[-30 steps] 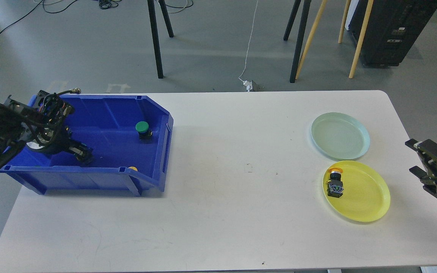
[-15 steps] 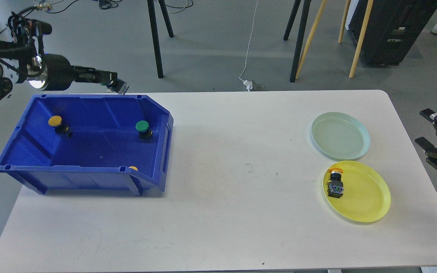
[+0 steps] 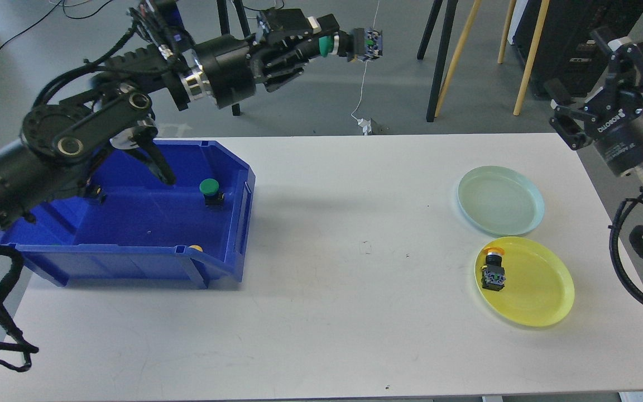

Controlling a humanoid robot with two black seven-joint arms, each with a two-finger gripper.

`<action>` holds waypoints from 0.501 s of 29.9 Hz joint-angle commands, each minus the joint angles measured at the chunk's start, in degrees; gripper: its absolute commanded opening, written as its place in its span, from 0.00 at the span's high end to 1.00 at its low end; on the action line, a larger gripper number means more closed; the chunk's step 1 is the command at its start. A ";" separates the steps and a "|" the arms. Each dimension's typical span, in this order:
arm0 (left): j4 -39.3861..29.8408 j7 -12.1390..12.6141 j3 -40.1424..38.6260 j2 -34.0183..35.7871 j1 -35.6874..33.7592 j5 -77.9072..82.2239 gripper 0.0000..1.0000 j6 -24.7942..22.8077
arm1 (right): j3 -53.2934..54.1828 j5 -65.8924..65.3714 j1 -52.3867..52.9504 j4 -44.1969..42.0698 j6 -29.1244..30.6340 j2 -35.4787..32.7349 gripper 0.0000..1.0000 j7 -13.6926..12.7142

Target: Pass button and place on color plate

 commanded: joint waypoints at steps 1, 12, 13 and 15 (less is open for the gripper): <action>4.74 -0.01 -0.19 -5.89 0.84 -0.33 0.97 0.00 | -8.03 -4.21 5.50 -3.05 -0.48 4.58 0.01 -0.01; 6.24 -0.01 -0.10 -9.95 1.46 -3.67 0.97 0.00 | -10.78 -5.98 9.91 -4.64 -2.41 11.71 0.01 -0.01; 6.50 -0.01 -0.10 -10.03 1.55 -3.68 0.97 0.00 | -10.78 -5.98 9.91 -4.64 -2.50 11.80 0.01 -0.01; 6.59 -0.01 -0.10 -10.47 1.72 -3.68 0.97 0.00 | -10.95 -5.98 9.91 -4.64 -2.50 11.98 0.01 -0.01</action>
